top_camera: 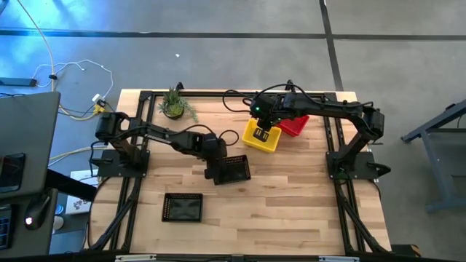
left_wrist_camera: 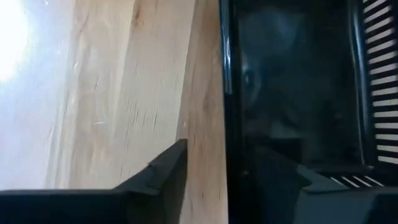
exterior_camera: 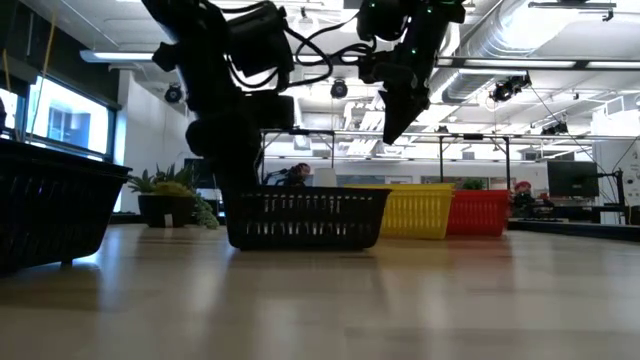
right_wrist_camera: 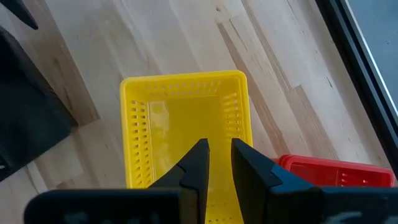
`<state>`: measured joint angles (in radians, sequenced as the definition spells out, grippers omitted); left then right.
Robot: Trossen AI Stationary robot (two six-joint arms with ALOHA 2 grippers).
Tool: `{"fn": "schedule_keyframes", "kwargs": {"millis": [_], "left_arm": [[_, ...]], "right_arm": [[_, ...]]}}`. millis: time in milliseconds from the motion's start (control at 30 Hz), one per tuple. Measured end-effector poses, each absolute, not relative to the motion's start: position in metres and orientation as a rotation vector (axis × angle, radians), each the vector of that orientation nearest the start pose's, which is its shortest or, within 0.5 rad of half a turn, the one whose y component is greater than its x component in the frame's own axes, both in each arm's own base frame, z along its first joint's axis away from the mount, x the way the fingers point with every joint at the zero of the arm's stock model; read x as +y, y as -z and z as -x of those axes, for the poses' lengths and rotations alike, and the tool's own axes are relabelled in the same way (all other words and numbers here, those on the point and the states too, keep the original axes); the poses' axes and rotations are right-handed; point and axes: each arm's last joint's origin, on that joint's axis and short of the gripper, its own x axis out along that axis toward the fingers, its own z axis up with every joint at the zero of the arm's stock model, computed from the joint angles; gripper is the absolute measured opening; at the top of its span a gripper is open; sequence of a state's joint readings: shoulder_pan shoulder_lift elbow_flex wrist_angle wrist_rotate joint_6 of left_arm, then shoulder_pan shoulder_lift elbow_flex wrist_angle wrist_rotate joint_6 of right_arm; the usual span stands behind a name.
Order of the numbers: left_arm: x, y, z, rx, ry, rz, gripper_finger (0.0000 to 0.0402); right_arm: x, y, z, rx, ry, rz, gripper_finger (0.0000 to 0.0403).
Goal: Stack baskets by color
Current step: Stack the black bin on top of the black bin stack
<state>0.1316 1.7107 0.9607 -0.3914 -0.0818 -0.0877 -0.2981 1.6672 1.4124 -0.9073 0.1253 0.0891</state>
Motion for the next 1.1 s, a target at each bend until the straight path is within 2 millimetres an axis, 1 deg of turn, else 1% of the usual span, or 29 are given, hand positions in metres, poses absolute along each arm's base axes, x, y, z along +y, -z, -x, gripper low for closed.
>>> {"fn": "schedule_keyframes", "kwargs": {"millis": [100, 233, 300, 433, 567, 700, 933, 1000, 1100], "left_arm": [[0.043, -0.155, -0.314, 1.137, -0.218, 0.079, 0.0100], [0.043, -0.155, -0.313, 1.151, -0.185, 0.031, 0.0028], [0.043, -0.155, -0.312, 1.160, -0.178, 0.023, 0.0008], [0.042, -0.155, -0.309, 1.188, -0.146, 0.042, 0.0012], [0.035, -0.155, -0.309, 1.199, -0.094, 0.042, 0.0003], [0.030, -0.164, -0.302, 1.215, -0.057, 0.023, 0.0002], [0.018, -0.200, -0.279, 1.196, -0.047, 0.001, 0.0000], [0.014, -0.212, -0.274, 1.155, -0.037, -0.009, 0.0000], [0.009, -0.227, -0.260, 1.148, -0.032, -0.005, 0.0000]], "right_arm": [[-0.102, -0.274, -0.320, 1.149, 0.426, -0.179, 0.0053], [-0.102, -0.274, -0.320, 1.149, 0.425, -0.180, 0.0053], [-0.102, -0.274, -0.320, 1.149, 0.425, -0.180, 0.0053], [-0.102, -0.274, -0.320, 1.149, 0.425, -0.180, 0.0053], [-0.102, -0.274, -0.320, 1.150, 0.426, -0.180, 0.0053], [-0.102, -0.274, -0.320, 1.148, 0.431, -0.188, 0.0053], [-0.102, -0.272, -0.320, 1.152, 0.440, -0.203, 0.0053], [-0.102, -0.272, -0.320, 1.153, 0.441, -0.203, 0.0053], [-0.102, -0.272, -0.320, 1.151, 0.441, -0.203, 0.0053]]}}
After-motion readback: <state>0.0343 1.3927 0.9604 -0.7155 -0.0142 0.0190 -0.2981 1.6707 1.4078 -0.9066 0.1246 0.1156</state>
